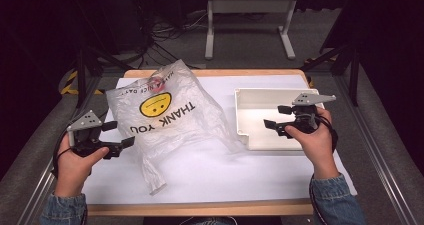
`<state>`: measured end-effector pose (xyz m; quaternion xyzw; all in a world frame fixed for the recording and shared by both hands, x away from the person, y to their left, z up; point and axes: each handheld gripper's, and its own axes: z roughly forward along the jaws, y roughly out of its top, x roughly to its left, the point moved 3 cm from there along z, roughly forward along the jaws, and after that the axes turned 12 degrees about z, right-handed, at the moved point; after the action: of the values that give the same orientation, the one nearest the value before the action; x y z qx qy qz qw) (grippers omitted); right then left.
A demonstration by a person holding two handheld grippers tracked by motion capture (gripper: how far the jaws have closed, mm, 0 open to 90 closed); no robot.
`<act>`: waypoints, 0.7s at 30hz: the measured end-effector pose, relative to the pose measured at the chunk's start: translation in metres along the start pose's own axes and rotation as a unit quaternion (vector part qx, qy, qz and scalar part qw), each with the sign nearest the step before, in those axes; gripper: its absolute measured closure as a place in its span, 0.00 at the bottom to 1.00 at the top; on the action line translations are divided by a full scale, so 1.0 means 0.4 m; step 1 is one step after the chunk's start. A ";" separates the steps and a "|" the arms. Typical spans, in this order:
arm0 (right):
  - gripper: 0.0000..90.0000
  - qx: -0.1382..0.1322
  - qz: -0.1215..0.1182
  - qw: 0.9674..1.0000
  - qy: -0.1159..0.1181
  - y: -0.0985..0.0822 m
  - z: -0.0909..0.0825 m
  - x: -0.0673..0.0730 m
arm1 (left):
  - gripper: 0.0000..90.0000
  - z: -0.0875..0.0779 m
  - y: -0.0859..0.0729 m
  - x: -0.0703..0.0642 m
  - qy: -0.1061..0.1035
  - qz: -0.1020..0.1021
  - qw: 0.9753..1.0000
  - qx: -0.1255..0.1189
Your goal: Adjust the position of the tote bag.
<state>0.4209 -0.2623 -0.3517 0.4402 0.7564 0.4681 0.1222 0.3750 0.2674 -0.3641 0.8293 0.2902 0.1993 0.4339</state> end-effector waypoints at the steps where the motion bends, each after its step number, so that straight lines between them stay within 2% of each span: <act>1: 0.23 -0.001 0.000 1.000 0.001 0.000 0.000 0.004 | 0.14 -0.002 0.003 -0.003 -0.003 -0.002 1.000 0.000; 9: 0.21 -0.002 -0.016 1.000 0.010 0.009 -0.004 0.036 | 0.14 -0.011 0.024 -0.027 -0.013 0.004 1.000 0.002; 13: 0.20 0.000 -0.025 1.000 0.015 0.013 -0.001 0.062 | 0.13 -0.011 0.039 -0.053 -0.026 0.021 0.999 0.010; 18: 0.19 0.003 -0.033 0.999 0.024 0.014 0.004 0.077 | 0.12 -0.003 0.058 -0.090 -0.038 0.037 0.999 0.011; 21: 0.18 0.006 -0.038 0.999 0.029 0.013 0.008 0.087 | 0.08 0.011 0.067 -0.111 -0.051 0.057 0.997 0.018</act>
<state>0.4054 -0.2324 -0.3411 0.3981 0.7787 0.4712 0.1148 0.3522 0.2235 -0.3477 0.8614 0.2232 0.1756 0.4210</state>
